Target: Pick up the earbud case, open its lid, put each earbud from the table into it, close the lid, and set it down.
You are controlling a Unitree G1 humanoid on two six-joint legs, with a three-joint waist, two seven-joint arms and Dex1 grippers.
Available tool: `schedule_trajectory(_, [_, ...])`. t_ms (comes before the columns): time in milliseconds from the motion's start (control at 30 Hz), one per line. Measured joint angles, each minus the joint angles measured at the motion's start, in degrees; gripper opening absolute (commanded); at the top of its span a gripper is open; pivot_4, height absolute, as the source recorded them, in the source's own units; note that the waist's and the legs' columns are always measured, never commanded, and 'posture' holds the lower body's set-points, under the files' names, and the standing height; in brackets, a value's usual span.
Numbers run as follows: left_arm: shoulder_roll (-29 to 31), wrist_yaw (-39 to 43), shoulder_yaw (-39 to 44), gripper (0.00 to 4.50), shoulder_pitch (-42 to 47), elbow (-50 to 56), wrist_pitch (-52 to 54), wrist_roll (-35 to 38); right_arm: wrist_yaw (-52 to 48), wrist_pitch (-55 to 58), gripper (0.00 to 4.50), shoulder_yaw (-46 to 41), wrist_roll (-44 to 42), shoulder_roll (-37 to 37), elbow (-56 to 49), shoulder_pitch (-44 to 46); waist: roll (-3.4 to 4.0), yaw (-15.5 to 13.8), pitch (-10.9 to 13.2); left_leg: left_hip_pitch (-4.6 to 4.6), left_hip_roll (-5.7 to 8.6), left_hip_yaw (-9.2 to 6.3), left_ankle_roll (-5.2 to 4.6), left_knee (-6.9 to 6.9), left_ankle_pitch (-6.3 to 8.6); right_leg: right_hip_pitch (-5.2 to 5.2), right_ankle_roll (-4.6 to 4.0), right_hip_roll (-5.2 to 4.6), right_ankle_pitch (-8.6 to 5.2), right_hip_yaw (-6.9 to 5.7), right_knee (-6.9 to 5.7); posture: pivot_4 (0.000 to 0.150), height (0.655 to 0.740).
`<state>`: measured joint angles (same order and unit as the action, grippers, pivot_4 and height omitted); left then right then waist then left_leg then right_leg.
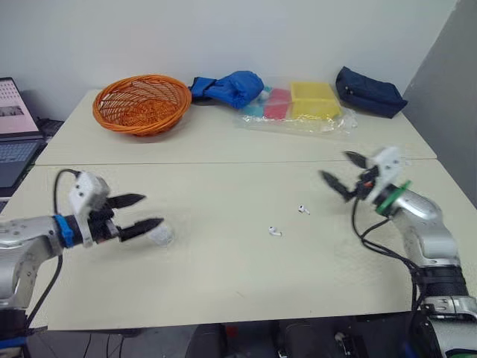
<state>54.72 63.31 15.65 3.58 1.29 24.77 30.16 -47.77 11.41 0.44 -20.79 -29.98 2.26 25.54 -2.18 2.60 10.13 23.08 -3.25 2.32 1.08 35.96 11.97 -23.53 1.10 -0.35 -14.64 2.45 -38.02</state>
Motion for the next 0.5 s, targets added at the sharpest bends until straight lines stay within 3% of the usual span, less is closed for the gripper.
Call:
schedule_trajectory(200, [-1.67, -1.45, -1.92, 4.46, -1.50, -1.84, -1.89, -4.52, -8.56, 11.32, 4.50, 10.53, -7.48, 3.32, -13.09, 0.34, 0.01, -0.82, 0.01, 0.03, -0.28, -0.05, 0.11, -0.02, 0.07, -0.07, -0.27, 0.26, -0.13, -0.14, -0.09, 0.150, 0.7400])
schedule_trajectory(500, [-3.44, -2.65, -3.83, 4.46, -1.70, -6.22, -3.81, -8.08, -11.26, 16.43, 4.50, 12.20, -7.78, 1.70, -16.65, 0.96, -0.02, -0.97, -0.01, 0.10, -0.28, -0.03, 0.19, -0.01, 0.11, -0.19, -0.56, 0.24, -0.30, -0.14, -0.09, 0.150, 0.7400])
